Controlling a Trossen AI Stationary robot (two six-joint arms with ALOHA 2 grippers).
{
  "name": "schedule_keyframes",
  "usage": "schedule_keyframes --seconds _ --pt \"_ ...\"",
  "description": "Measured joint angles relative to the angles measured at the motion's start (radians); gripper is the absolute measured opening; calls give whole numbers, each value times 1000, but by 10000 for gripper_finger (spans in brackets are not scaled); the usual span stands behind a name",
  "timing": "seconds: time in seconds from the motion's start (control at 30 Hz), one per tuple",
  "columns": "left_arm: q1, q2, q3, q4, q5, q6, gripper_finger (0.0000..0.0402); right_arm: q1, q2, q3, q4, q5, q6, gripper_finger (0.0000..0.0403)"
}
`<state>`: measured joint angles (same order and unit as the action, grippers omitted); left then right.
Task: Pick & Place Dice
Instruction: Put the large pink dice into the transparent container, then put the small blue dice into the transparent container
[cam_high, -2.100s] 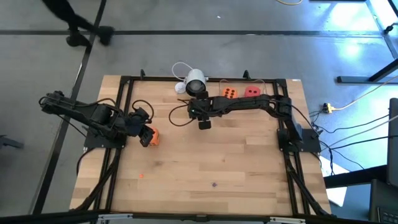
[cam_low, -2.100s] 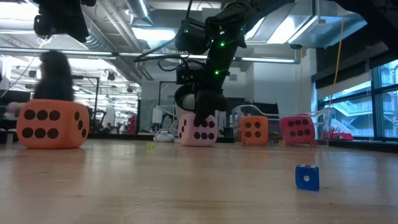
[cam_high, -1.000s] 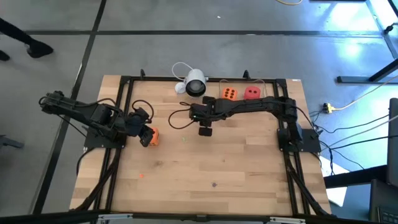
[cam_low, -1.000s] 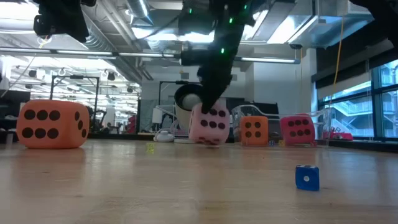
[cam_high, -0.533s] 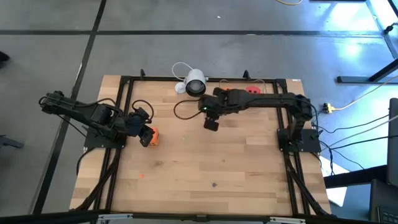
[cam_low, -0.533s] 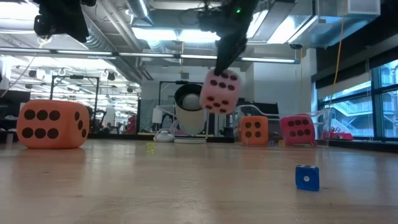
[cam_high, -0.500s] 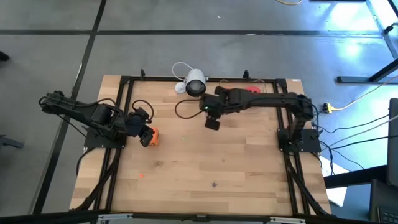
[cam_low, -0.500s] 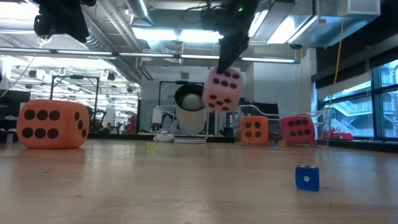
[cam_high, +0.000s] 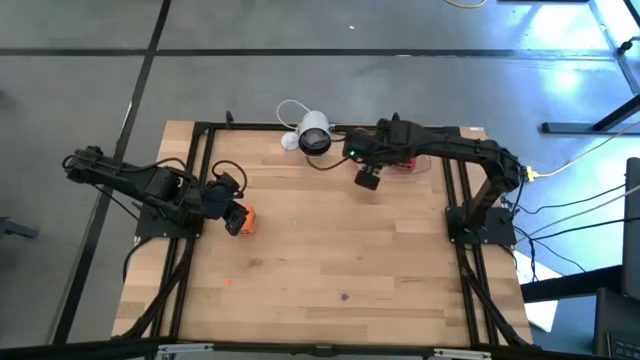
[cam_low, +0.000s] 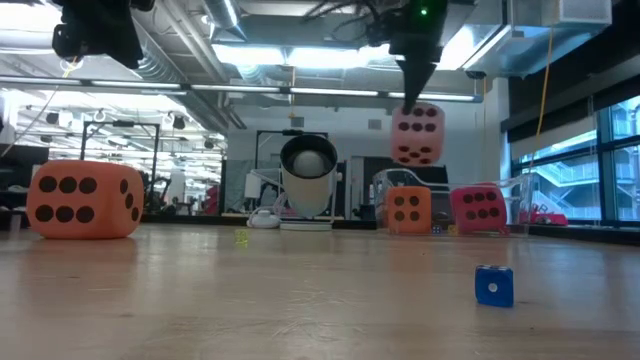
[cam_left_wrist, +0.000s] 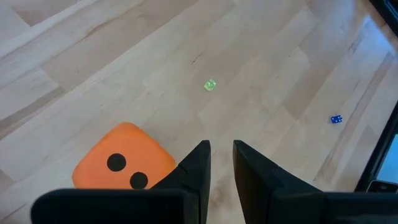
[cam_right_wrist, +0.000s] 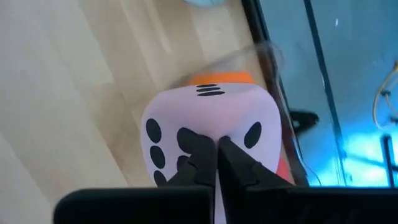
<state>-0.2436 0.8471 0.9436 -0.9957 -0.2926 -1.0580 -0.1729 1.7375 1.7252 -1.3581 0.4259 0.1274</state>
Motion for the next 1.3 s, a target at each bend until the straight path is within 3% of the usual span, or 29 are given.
schedule_keyframes --seconds 0.33,0.57,1.3 --pt "0 0 0 -4 6 3 63 -121 -10 1 -86 -4 -11 4" --pt "0 0 0 -4 76 21 63 -185 -10 1 -86 -51 9 2" --pt "0 0 0 -4 63 137 63 -204 -10 0 -90 -78 130 0"
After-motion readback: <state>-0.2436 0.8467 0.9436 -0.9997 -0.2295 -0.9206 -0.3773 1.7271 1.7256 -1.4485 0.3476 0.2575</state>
